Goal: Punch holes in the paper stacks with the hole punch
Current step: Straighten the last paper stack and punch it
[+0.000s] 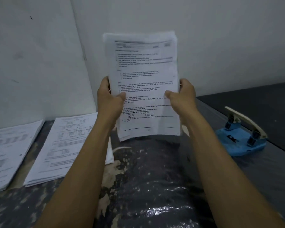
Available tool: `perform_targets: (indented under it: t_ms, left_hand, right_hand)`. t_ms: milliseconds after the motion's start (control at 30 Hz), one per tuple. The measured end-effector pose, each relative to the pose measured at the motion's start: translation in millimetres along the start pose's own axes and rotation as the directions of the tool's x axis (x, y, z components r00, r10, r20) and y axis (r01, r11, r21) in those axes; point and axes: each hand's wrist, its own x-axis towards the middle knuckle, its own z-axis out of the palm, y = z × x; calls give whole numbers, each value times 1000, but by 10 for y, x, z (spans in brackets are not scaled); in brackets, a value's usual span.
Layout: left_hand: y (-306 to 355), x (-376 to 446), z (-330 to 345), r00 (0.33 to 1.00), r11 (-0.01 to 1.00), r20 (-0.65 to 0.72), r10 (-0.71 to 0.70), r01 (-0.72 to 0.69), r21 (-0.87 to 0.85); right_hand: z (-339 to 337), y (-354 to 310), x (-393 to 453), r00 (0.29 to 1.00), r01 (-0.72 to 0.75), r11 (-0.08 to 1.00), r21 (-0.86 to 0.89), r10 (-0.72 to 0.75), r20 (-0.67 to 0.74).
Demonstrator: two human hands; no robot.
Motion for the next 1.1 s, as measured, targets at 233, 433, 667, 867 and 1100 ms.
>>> perform_targets:
  t_ms: [233,433,667,867,1100]
  left_hand:
    - [108,100,-68,995,995,-2,97,-97,21]
    - [-25,74,-84,1000,1000,0,22,-22,11]
    - [-15,52,-66,1000,1000,3,29,-29,13]
    - [60,70,-100,999,999,20,27,-26,-46]
    - [65,55,-69,999,997,20,31,-30,-71]
  right_hand:
    - [58,-143,-44,996,76,996,43,-74,-48]
    - [30,-68,-29,1000,-15,1000,4,14,11]
    - [42,-58,-53,999,-9,998,60,7,31]
    - [-26,-156,-18,999,-36,994,105,36,2]
    - [28,-111,-110,996,-44,983,179,57,-67]
